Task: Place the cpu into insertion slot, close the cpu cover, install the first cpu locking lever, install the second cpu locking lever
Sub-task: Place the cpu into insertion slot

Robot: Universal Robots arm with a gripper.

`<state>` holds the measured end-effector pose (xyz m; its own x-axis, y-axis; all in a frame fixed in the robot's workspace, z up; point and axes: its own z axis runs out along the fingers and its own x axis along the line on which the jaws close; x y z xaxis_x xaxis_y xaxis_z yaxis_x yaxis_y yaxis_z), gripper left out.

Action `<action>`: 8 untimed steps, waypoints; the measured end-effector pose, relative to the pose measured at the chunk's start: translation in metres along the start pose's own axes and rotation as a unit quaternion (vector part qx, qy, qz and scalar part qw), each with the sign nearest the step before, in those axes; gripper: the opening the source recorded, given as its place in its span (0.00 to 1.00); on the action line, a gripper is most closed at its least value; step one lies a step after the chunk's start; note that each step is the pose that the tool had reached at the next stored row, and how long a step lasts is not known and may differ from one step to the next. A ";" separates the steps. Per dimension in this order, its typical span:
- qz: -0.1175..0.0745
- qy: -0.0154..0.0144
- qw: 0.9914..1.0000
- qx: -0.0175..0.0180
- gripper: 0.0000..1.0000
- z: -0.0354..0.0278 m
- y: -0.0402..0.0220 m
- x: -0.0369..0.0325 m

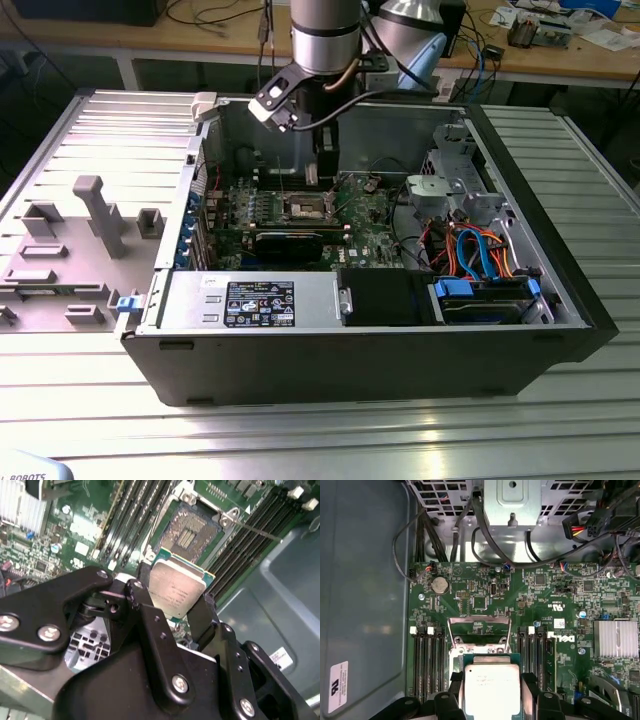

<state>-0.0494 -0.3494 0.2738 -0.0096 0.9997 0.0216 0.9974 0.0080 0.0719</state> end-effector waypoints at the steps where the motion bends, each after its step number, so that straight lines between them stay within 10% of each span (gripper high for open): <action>1: 0.000 0.000 1.000 0.000 0.54 0.0019 -0.0002 -0.0001; 8: 0.000 -0.001 1.000 -0.001 0.54 0.0128 -0.0037 -0.0003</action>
<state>-0.0521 -0.3494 0.2608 -0.0095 0.9998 0.0200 0.9973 0.0080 0.0736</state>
